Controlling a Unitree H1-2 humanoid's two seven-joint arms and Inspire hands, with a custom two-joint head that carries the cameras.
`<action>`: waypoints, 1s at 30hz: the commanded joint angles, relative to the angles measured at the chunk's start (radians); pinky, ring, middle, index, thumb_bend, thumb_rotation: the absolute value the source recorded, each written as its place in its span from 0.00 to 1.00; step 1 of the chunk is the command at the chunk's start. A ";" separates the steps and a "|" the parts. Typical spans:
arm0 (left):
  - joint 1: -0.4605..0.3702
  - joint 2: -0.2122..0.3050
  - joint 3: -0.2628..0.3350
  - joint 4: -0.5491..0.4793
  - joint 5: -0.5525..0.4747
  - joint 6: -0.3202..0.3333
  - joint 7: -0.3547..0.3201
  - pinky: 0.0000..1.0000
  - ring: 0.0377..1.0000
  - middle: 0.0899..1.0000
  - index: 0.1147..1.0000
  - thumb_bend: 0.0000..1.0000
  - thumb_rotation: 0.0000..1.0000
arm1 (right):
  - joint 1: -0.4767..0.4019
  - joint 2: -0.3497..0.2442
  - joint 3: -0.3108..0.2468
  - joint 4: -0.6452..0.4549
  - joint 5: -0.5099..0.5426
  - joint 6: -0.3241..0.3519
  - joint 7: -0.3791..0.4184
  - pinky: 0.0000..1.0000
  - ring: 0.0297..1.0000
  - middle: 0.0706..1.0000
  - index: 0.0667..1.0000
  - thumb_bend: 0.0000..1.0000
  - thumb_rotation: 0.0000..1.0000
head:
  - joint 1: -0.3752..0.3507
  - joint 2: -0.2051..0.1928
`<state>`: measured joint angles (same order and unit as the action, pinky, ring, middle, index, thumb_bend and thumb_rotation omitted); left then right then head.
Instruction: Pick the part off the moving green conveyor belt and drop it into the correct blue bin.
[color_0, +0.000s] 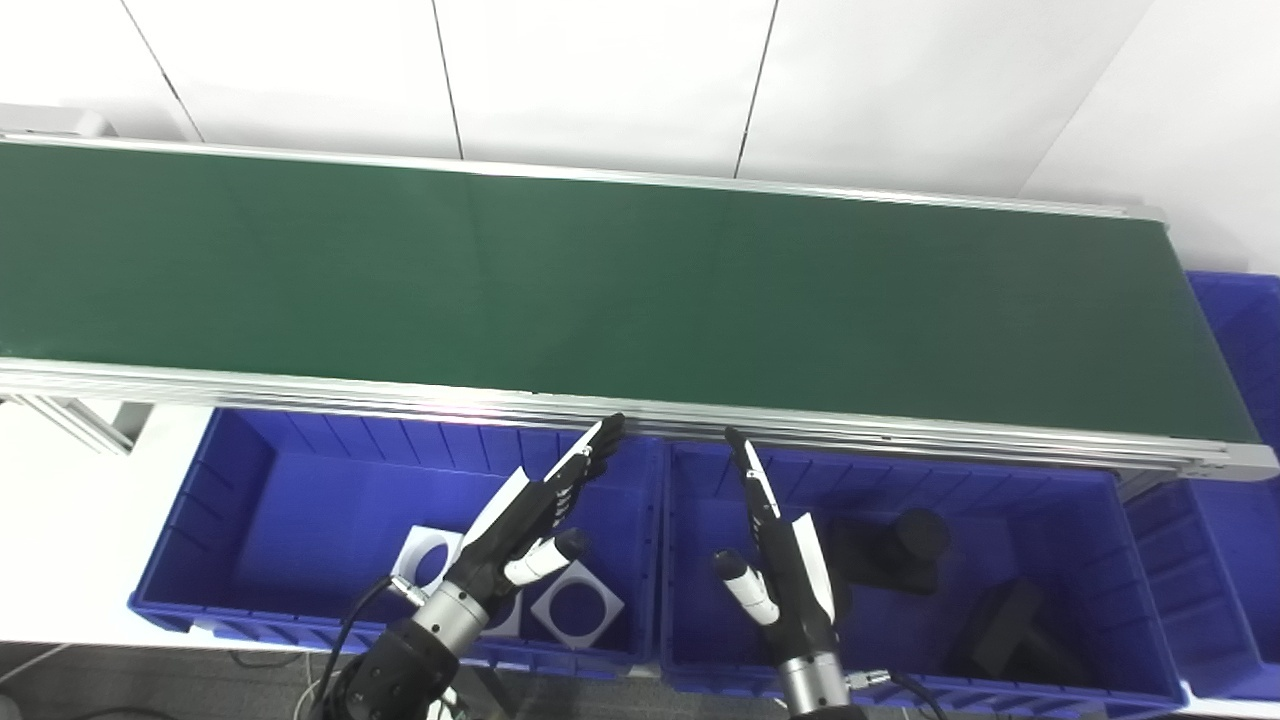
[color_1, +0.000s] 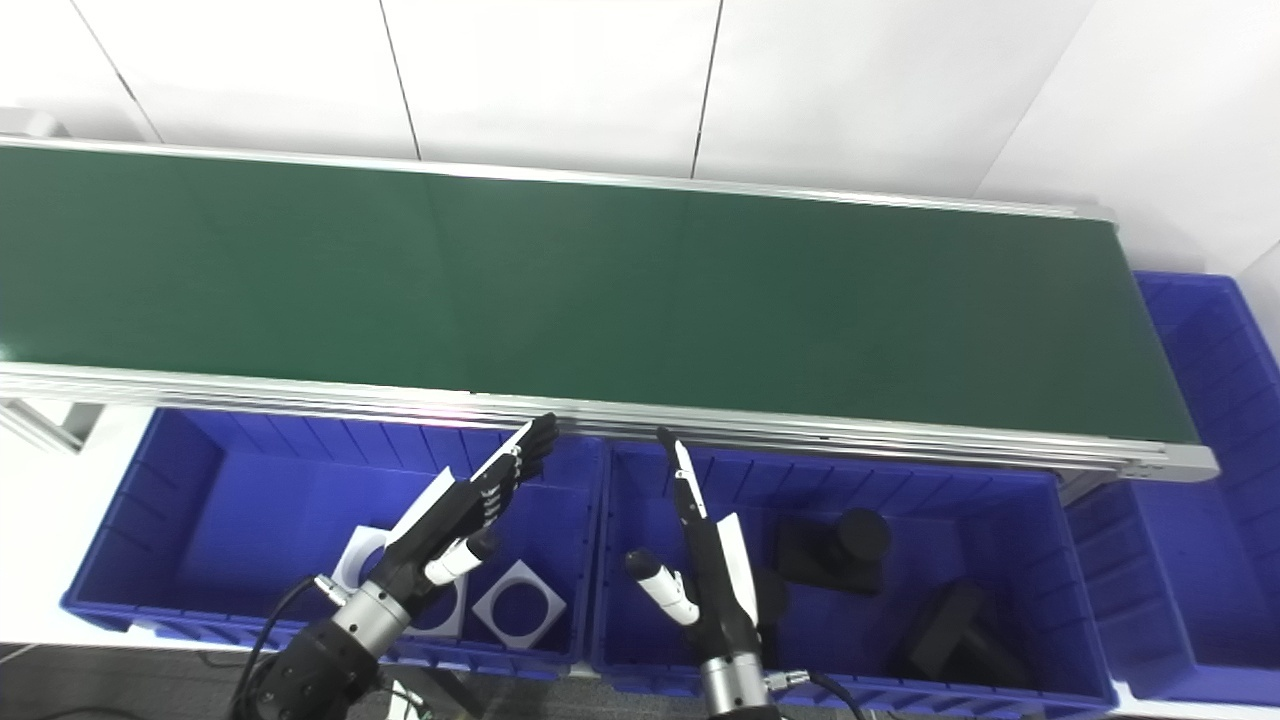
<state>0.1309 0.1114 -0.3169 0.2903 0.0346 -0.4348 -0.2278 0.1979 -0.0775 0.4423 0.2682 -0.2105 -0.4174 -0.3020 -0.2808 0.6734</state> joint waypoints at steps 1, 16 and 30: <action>0.006 -0.024 0.003 -0.044 0.025 -0.035 0.062 1.00 1.00 1.00 1.00 0.91 0.93 | -0.002 0.001 0.001 -0.039 0.015 -0.052 0.002 1.00 1.00 1.00 0.98 0.89 1.00 | 0.008 -0.005; 0.018 -0.008 -0.129 -0.029 0.091 -0.035 0.316 1.00 1.00 1.00 1.00 0.97 0.97 | 0.004 -0.019 0.007 -0.019 0.029 -0.052 0.007 0.98 0.99 0.99 0.98 0.92 1.00 | 0.052 -0.096; 0.016 0.007 -0.167 -0.034 0.071 -0.035 0.358 1.00 1.00 1.00 1.00 1.00 0.93 | 0.006 -0.025 0.021 -0.020 0.042 -0.052 -0.007 0.98 0.98 0.98 0.98 0.91 1.00 | 0.060 -0.098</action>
<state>0.1573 0.1221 -0.4782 0.2798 0.1077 -0.4349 0.1093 0.2106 -0.1056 0.4624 0.2710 -0.1698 -0.4175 -0.3024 -0.2224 0.5737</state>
